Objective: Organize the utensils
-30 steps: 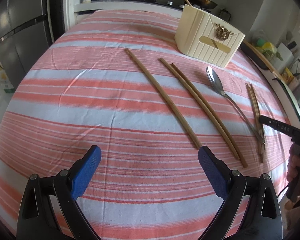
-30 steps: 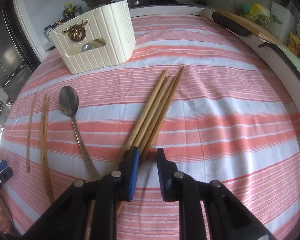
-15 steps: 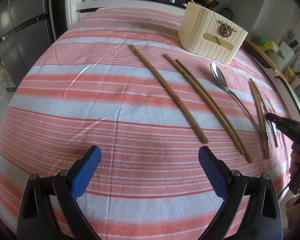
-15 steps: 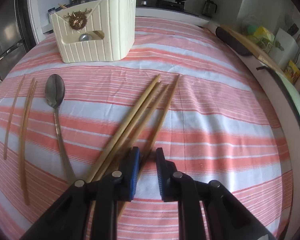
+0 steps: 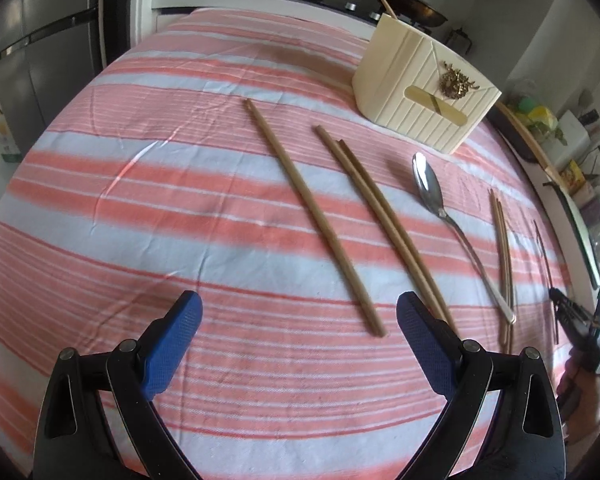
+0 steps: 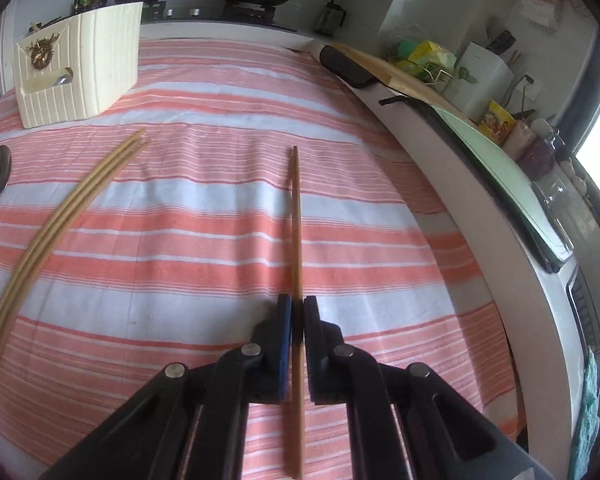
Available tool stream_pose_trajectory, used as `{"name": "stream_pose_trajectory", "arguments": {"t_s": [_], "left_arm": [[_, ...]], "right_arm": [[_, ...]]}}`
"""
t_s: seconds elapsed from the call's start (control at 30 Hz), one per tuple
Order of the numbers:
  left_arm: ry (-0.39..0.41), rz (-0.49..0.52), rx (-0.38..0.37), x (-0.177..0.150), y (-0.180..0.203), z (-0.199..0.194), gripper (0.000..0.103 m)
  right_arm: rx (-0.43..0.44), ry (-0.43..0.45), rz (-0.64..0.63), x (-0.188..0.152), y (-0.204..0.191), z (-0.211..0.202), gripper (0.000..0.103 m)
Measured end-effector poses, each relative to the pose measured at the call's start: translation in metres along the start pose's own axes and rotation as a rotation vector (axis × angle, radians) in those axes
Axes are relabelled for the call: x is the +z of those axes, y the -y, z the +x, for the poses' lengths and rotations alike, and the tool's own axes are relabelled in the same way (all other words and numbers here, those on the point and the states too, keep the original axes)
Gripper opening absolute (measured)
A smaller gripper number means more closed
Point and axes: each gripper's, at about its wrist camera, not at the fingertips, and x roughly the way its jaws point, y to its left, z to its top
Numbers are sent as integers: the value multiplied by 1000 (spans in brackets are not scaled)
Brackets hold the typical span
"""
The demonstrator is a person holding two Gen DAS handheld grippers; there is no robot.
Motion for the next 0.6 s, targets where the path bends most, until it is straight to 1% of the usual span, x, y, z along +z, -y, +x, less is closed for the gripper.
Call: {"name": "stream_pose_trajectory", "arguments": {"t_s": [0.07, 0.13, 0.2, 0.23, 0.33, 0.43, 0.6], "left_arm": [[13, 8, 10, 7, 9, 9, 98], [8, 21, 50, 12, 17, 24, 98], [3, 41, 117, 13, 22, 36, 98], [12, 67, 156, 12, 26, 39, 98], [-4, 139, 227, 4, 30, 42, 98], [-9, 175, 242, -4, 20, 35, 102], [-34, 157, 255, -7, -6, 23, 103]], "right_arm": [[-5, 19, 31, -4, 7, 1, 7], [20, 42, 50, -7, 10, 1, 7], [53, 41, 70, -7, 13, 0, 7], [66, 41, 79, -8, 15, 1, 7], [101, 42, 107, -8, 21, 3, 7], [117, 44, 121, -8, 24, 4, 7], [118, 45, 122, -8, 25, 5, 7]]}}
